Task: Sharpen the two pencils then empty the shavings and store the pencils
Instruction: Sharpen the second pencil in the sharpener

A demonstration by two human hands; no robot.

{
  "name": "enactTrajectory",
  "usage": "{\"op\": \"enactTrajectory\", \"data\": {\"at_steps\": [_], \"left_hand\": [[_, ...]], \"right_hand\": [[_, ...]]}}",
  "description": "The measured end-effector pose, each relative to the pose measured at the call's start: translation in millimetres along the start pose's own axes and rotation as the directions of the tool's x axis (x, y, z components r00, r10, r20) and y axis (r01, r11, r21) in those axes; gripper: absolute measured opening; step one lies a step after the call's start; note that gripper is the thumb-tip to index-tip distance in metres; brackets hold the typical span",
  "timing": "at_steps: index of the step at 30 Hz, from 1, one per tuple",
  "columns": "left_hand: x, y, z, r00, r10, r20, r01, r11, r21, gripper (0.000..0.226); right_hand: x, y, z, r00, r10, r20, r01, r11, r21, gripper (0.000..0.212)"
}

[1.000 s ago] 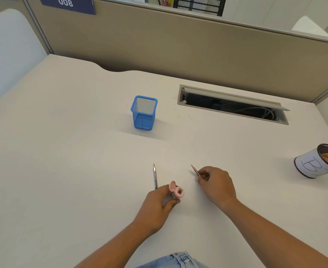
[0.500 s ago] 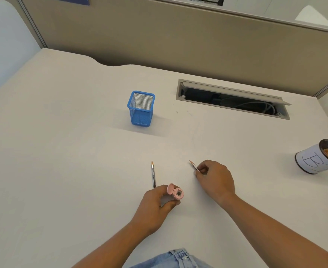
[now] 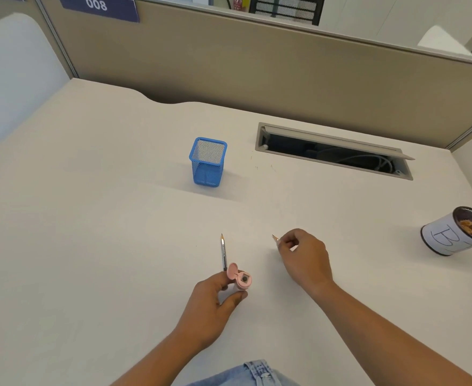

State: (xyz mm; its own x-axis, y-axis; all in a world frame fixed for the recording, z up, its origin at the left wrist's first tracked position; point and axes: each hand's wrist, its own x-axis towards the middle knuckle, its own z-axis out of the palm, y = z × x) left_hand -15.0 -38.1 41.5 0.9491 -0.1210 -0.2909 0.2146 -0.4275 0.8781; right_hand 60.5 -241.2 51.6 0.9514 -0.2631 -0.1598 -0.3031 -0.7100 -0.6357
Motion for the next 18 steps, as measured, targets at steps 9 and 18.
{"op": "enactTrajectory", "data": {"at_steps": [9, 18], "left_hand": [[-27, 2, -22, 0.99, 0.047, -0.13, -0.049, 0.999, -0.018, 0.024], [-43, 3, -46, 0.965, 0.152, -0.214, -0.165, 0.985, -0.043, 0.03]], "right_hand": [[-18, -43, 53, 0.958, -0.113, 0.262, 0.139, 0.986, -0.086, 0.017], [-13, -64, 77, 0.934, -0.162, 0.317, 0.241, 0.944, -0.227, 0.024]]}}
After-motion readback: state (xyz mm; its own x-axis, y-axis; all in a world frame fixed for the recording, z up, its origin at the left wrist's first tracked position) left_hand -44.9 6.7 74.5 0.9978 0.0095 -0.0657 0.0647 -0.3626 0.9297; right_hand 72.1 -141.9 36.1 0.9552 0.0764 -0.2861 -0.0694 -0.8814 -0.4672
